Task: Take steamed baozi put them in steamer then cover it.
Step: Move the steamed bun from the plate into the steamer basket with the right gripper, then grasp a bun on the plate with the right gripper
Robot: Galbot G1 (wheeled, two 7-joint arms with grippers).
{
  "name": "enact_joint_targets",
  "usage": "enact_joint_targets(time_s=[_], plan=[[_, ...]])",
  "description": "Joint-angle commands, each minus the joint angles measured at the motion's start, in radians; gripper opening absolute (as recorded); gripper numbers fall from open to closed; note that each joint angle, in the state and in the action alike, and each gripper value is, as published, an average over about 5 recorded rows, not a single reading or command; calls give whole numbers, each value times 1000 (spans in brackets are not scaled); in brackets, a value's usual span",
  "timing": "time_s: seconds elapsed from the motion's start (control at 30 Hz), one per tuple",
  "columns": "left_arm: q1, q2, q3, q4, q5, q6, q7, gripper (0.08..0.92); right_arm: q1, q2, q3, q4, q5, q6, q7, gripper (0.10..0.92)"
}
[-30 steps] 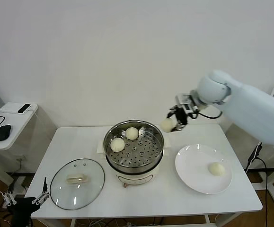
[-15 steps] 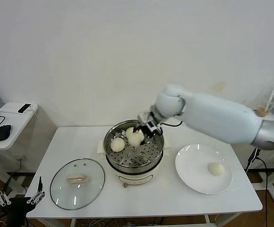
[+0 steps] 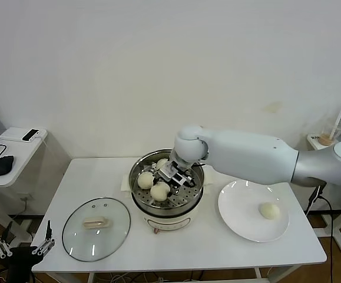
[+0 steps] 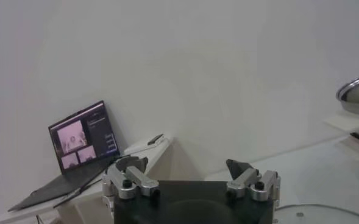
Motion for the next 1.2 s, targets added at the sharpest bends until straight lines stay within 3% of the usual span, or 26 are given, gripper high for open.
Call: enact_joint_targets(time_s=[0.03, 0.43, 0.63, 0.77, 1.2], plan=[[-1, 0, 1, 1, -3, 0, 0, 823, 2, 22, -33, 1, -90, 105, -13, 602], [-4, 1, 0, 2, -3, 0, -2, 823, -19, 21, -24, 11, -69, 85, -4, 622], [-5, 2, -2, 2, -3, 0, -2, 823, -6, 11, -4, 15, -46, 78, -6, 770], [-5, 4, -1, 2, -3, 0, -1, 823, 15, -21, 28, 17, -37, 58, -37, 817], [-7, 25, 0, -5, -2, 2, 2, 823, 33, -284, 240, 44, 35, -272, -143, 823]])
